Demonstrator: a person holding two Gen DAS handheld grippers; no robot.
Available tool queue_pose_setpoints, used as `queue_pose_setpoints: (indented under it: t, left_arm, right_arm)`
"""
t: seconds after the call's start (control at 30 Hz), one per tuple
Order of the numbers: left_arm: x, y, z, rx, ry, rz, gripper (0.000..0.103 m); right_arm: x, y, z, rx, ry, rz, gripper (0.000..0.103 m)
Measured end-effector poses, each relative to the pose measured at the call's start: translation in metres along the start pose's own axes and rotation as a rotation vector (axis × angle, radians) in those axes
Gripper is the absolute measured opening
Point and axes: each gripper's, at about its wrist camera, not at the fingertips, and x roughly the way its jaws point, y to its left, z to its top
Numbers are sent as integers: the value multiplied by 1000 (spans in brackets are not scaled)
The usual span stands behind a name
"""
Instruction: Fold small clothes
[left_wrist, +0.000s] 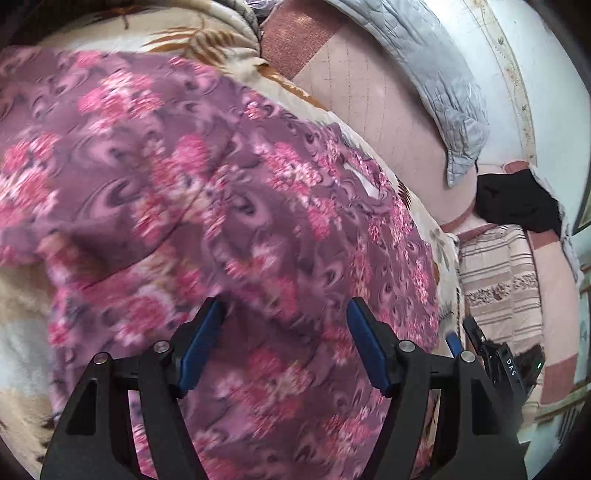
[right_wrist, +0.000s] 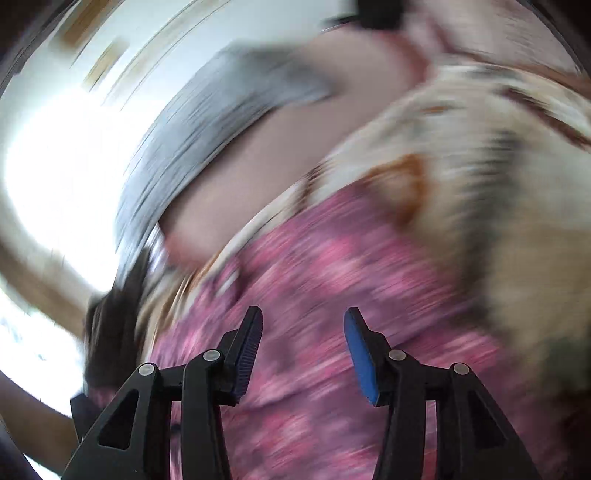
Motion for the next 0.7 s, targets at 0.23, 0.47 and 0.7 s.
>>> queue_pose_setpoints:
  t: [0.23, 0.47, 0.7]
  left_arm:
    - [-12, -4, 15, -70, -72, 63, 5]
    - [-29, 8, 9, -82, -100, 178, 5]
    - [-15, 7, 2, -81, -67, 237, 5]
  right_arm:
    - [-9, -87, 26, 212, -62, -41, 50]
    - [18, -84, 27, 232, 57, 4, 51]
    - [46, -36, 7, -60, 222, -9, 10]
